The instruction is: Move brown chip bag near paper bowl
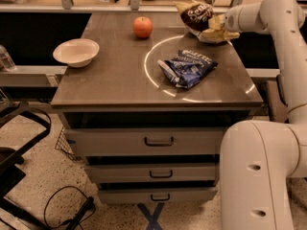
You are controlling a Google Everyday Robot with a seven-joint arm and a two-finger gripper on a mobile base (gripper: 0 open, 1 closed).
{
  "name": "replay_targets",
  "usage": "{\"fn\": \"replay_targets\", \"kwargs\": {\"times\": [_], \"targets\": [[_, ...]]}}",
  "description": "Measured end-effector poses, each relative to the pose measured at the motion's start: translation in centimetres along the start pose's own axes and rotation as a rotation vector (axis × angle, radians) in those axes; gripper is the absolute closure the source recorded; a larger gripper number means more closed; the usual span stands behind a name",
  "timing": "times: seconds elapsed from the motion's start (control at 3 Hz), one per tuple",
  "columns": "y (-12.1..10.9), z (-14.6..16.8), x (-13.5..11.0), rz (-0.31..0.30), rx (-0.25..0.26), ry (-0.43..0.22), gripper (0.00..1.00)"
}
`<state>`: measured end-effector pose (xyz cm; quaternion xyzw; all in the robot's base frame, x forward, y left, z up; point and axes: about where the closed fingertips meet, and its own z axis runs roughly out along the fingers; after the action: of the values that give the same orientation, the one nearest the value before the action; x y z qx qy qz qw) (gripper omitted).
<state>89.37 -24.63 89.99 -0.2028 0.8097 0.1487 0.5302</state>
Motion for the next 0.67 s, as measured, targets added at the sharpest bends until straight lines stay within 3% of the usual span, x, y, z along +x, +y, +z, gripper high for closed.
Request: {"fn": "replay_targets", "kwargs": {"times": [0.33,0.67], "targets": [[-0.1,-2.5,-3.3,-0.043,0.017,-0.057,1.0],[0.0,-7.8,-8.6,-0.148,0.062,-0.117,1.0]]}}
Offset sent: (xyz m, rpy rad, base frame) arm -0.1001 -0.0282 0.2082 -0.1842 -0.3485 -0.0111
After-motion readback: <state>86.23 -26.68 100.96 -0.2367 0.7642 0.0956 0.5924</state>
